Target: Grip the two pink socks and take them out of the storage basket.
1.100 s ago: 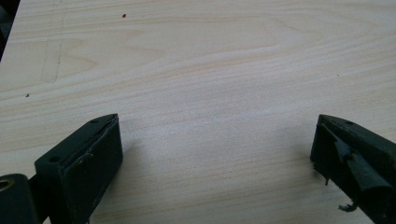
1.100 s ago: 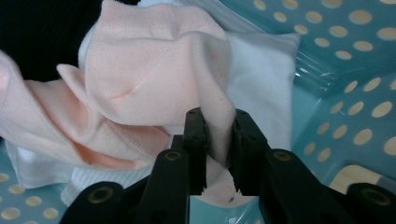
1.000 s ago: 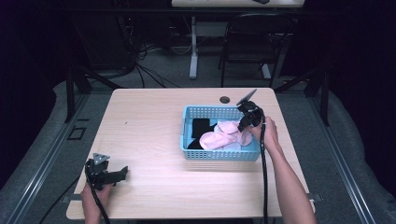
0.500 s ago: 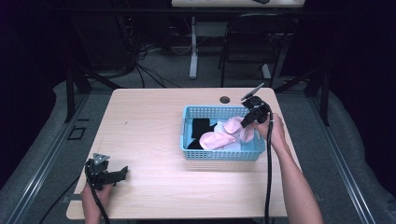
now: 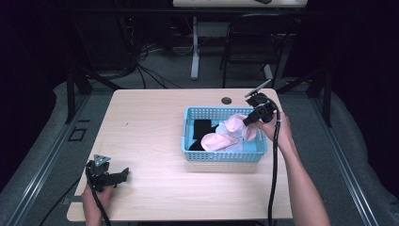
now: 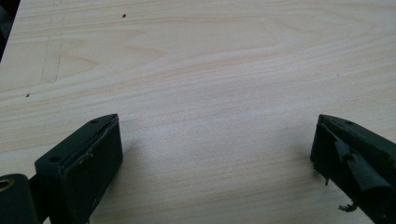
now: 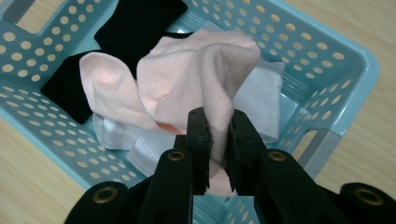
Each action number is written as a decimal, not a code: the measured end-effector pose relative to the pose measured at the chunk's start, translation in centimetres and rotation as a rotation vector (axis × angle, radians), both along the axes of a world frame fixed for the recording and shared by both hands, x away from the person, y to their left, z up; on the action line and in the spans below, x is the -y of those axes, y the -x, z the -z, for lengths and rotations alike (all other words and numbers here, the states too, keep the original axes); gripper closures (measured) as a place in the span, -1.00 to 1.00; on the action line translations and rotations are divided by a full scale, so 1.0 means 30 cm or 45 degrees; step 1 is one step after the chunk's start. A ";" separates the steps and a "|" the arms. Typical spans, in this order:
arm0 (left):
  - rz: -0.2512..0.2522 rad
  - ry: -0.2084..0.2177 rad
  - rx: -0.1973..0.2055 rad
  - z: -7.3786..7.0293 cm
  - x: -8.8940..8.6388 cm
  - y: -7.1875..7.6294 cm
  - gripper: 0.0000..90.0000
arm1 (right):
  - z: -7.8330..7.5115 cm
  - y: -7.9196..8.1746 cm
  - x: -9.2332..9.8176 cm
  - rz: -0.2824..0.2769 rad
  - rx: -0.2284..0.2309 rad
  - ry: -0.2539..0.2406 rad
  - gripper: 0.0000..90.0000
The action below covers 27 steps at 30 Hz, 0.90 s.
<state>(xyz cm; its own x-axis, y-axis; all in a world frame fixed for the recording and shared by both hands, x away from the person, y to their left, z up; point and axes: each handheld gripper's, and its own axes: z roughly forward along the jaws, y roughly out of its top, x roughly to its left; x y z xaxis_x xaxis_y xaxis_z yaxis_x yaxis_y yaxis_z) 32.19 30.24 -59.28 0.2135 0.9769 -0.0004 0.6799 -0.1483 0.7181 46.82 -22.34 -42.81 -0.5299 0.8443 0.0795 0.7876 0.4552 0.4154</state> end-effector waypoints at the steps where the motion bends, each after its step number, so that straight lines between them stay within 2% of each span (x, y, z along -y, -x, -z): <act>1: 0.000 0.000 -0.001 0.000 0.000 0.000 -0.95 | -0.007 0.004 -0.001 -0.007 0.000 0.006 0.79; 3: 0.000 0.000 0.000 0.000 0.000 0.000 -0.95 | -0.023 0.016 -0.007 -0.007 0.019 -0.011 0.79; 7: 0.000 0.000 0.000 0.000 0.000 0.000 -0.95 | -0.043 0.027 -0.007 -0.027 0.005 0.003 0.79; 10: 0.000 0.000 -0.001 0.000 0.000 0.000 -0.95 | -0.059 0.040 -0.010 -0.034 0.034 -0.013 0.78; 16: 0.000 0.000 -0.001 0.000 0.000 0.000 -0.95 | -0.095 0.079 -0.022 -0.058 0.076 -0.006 0.78; 27: 0.000 0.000 -0.001 0.000 0.000 0.000 -0.95 | -0.152 0.150 -0.045 -0.121 0.109 -0.011 0.76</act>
<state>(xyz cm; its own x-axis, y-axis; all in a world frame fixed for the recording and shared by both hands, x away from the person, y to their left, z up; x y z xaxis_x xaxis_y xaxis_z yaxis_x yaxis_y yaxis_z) 32.19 30.24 -59.27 0.2137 0.9769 -0.0005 0.6803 -0.1485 0.7177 42.31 -21.00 -38.25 -0.6124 0.7897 0.0374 0.7026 0.5219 0.4838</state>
